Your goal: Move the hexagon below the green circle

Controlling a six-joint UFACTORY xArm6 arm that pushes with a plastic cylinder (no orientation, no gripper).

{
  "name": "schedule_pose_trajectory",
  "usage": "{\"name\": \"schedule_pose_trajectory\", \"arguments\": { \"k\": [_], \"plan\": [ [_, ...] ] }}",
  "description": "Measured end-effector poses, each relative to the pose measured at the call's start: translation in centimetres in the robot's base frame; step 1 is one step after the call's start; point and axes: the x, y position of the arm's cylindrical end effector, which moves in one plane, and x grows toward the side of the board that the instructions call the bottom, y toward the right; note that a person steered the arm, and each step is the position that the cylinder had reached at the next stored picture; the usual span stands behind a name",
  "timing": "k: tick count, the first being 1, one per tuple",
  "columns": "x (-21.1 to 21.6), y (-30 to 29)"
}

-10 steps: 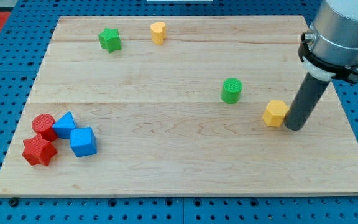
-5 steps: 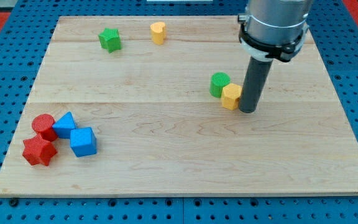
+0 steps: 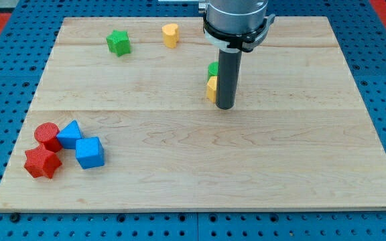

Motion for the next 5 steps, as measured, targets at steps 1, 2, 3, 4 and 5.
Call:
{"name": "schedule_pose_trajectory", "arguments": {
  "k": [1,2,3,4,5],
  "plan": [
    [0.8,1.4],
    [1.1,5.1],
    [-0.2,5.8],
    [-3.0,4.9],
    [-5.8,2.9]
  ]
}}
